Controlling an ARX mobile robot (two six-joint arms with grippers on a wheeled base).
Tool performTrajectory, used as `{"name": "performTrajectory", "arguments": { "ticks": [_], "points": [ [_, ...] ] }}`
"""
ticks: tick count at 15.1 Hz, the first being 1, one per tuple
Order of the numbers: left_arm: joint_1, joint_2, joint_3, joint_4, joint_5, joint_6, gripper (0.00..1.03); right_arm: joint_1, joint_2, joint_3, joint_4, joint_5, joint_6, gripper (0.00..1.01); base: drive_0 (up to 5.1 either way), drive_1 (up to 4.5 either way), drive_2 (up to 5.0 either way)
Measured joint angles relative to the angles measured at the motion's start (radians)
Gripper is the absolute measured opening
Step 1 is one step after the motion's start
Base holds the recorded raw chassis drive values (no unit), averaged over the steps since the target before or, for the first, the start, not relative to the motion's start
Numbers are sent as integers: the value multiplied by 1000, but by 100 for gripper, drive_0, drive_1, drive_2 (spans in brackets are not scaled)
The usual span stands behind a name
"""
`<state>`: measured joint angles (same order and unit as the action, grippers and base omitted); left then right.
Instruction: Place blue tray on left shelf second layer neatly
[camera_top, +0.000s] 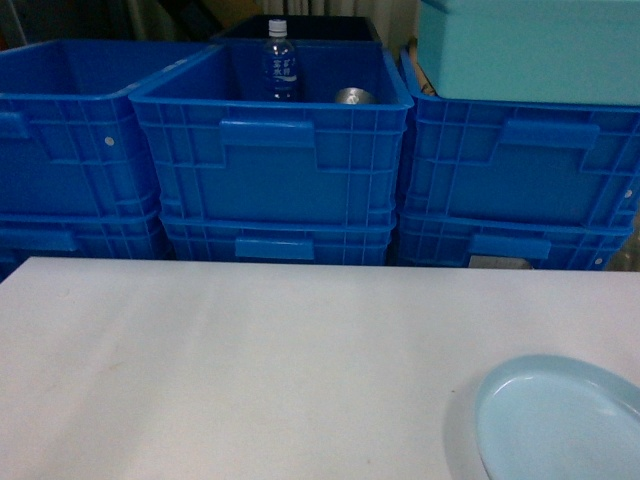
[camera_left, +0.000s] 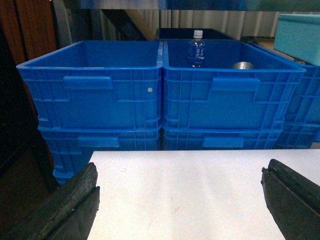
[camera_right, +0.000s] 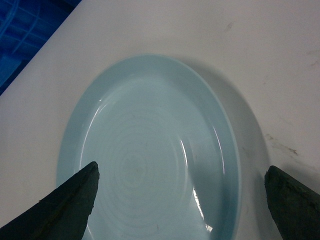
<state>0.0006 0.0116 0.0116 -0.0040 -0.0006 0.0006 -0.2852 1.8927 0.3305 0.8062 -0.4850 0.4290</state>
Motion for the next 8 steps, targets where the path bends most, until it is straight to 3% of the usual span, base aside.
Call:
{"name": "performTrajectory", "arguments": {
  "ticks": [4, 8],
  "points": [
    [0, 0, 0, 0, 0, 0, 98, 91, 50, 1, 65, 98, 66, 98, 0, 0, 0],
    [0, 0, 0, 0, 0, 0, 98, 108, 78, 1, 110, 130, 88, 98, 0, 0, 0]
  ]
}}
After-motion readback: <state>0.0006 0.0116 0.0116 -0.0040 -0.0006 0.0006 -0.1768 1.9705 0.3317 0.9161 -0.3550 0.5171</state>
